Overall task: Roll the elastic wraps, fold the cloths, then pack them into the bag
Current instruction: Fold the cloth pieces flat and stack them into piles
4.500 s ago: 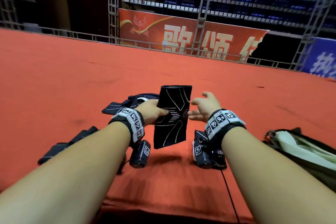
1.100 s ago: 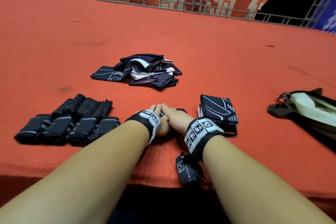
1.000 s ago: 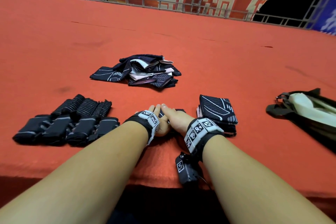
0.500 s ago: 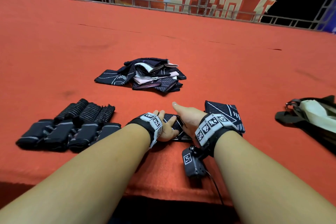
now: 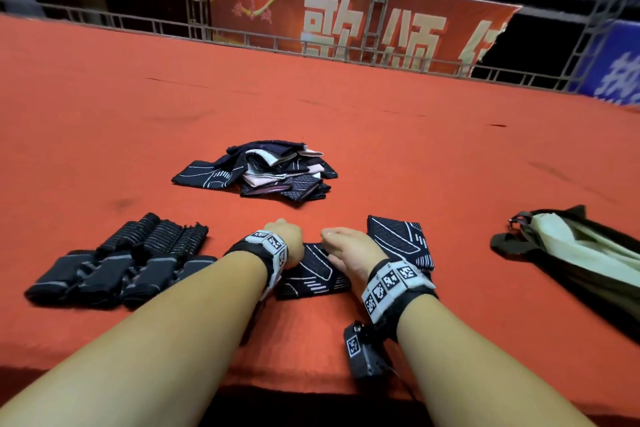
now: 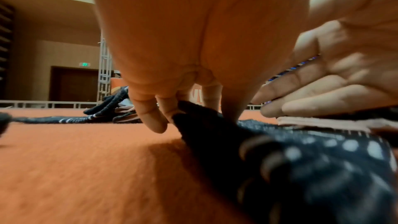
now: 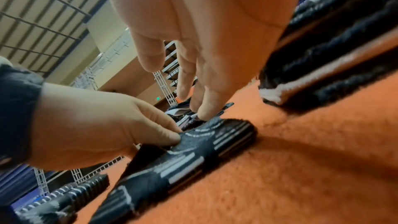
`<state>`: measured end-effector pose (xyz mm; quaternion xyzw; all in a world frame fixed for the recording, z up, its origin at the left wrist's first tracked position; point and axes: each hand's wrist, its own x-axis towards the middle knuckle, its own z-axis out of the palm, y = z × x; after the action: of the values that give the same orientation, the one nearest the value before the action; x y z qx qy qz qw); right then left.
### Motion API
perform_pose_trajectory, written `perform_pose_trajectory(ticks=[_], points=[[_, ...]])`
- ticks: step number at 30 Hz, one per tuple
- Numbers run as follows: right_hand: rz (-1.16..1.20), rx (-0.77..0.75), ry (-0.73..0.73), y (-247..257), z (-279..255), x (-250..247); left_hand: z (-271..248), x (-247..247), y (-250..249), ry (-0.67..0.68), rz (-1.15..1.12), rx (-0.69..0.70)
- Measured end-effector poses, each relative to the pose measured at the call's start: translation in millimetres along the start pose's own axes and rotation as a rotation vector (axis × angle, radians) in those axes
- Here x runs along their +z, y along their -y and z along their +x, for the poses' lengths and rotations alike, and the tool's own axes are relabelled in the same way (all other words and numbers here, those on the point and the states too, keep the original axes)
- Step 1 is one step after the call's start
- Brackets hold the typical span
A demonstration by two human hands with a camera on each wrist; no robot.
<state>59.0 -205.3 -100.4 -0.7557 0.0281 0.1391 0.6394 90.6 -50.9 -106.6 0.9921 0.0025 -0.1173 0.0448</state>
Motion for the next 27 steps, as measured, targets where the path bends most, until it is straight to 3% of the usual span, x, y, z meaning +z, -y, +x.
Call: perform_pose_trajectory(ticks=[5, 9, 11, 14, 16, 19, 21, 27], points=[[-0.068, -0.082, -0.081, 12, -15, -14, -17, -32, 14, 0.085, -0.172, 0.090], [-0.156, -0.175, -0.105, 20, -22, -24, -37, -63, 32, 0.194, -0.740, 0.155], [-0.064, -0.213, -0.089, 32, -25, -26, -47, -83, 35, 0.194, -0.909, 0.202], [0.076, -0.294, -0.188, 53, -27, -40, -56, -107, 29, 0.159, -1.103, 0.293], [0.090, -0.266, -0.288, 62, -32, -56, -59, -114, 18, 0.128, -1.239, 0.363], [0.227, -0.098, -0.184, 65, -45, -78, -61, -114, -13, 0.112, -1.435, 0.414], [0.309, -0.106, -0.159, 60, -50, -91, -57, -107, -39, 0.094, -1.492, 0.382], [0.056, -0.142, -0.404, 38, -36, -135, -44, -76, -98, 0.070, -1.375, 0.206]])
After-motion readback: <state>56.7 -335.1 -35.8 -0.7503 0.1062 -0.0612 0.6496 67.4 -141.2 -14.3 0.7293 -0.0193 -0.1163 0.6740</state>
